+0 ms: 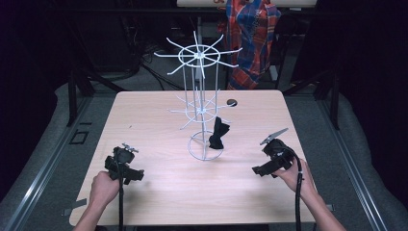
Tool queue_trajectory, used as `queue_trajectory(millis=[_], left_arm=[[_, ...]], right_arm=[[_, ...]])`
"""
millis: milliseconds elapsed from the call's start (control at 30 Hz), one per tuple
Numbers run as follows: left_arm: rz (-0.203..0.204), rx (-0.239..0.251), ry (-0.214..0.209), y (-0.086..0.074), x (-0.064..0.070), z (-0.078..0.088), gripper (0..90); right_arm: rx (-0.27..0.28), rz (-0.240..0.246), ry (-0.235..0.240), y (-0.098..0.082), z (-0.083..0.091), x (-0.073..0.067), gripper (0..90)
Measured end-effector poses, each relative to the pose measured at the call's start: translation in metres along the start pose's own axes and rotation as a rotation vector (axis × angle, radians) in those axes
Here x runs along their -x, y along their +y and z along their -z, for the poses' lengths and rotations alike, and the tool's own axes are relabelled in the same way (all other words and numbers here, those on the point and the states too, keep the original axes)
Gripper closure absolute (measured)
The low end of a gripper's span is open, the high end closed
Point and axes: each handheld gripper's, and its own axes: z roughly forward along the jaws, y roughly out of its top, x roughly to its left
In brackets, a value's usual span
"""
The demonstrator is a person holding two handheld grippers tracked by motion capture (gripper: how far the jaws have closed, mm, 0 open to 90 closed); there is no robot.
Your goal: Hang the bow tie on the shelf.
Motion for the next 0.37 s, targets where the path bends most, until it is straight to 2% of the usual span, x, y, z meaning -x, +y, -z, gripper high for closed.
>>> queue_trajectory(millis=[67, 100, 133, 367], left_arm=[[-0.002, 0.001, -0.005, -0.0003, -0.0007, 0.0004, 16.7], [0.001, -0.001, -0.001, -0.0005, -0.0012, 0.0004, 16.8], [0.002, -0.003, -0.001, -0.0005, -0.0019, 0.0002, 16.8], [-0.001, -0.001, 0.005, 0.0007, -0.0013, 0.0002, 16.8]], right_arm=[[-0.005, -0.005, 0.005, -0.0005, -0.0024, 0.0009, 9.4], [-0.024, 0.009, -0.012, -0.0001, -0.0015, 0.0021, 9.4], [-0.013, -0.002, 0.006, -0.0004, -0.0035, 0.0018, 9.4], [-0.032, 0.007, -0.002, -0.0005, -0.0096, 0.0023, 9.5]])
